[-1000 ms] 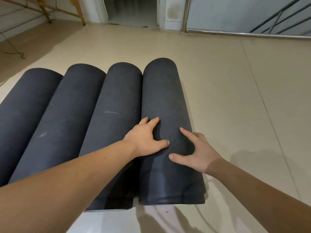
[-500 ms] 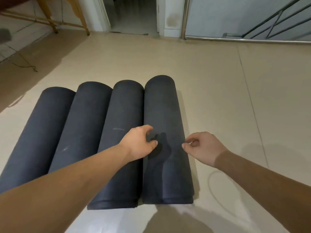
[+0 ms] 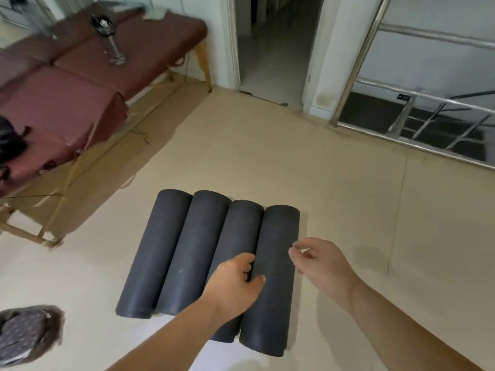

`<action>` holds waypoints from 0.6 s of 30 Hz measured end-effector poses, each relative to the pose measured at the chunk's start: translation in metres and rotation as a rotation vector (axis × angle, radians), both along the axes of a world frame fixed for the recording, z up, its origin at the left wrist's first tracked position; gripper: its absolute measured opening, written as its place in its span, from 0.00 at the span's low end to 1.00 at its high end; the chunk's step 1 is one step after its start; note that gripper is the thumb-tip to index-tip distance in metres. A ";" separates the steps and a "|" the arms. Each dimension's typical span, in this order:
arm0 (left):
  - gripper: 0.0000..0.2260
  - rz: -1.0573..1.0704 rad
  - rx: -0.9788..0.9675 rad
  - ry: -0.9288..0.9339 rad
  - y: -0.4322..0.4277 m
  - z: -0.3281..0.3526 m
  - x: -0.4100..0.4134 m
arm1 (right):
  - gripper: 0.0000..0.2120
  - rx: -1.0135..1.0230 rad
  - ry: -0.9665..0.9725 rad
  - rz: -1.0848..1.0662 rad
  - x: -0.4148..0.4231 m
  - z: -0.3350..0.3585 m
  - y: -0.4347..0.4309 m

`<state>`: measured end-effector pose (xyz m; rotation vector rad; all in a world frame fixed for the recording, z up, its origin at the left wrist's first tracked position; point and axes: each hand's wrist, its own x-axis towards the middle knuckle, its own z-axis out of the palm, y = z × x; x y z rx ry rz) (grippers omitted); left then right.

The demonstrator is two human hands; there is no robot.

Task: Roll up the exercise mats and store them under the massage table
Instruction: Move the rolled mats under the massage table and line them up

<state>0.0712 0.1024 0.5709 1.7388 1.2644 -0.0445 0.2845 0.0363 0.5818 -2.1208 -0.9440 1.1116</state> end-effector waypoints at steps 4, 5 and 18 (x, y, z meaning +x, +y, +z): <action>0.28 0.116 -0.053 0.021 -0.001 0.059 0.062 | 0.10 0.012 -0.048 0.117 0.052 0.067 0.014; 0.28 0.163 -0.058 0.012 -0.002 0.072 0.079 | 0.10 0.019 -0.070 0.156 0.068 0.080 0.013; 0.17 0.439 -0.021 0.019 0.079 0.131 0.213 | 0.07 -0.023 -0.064 0.440 0.213 0.150 0.157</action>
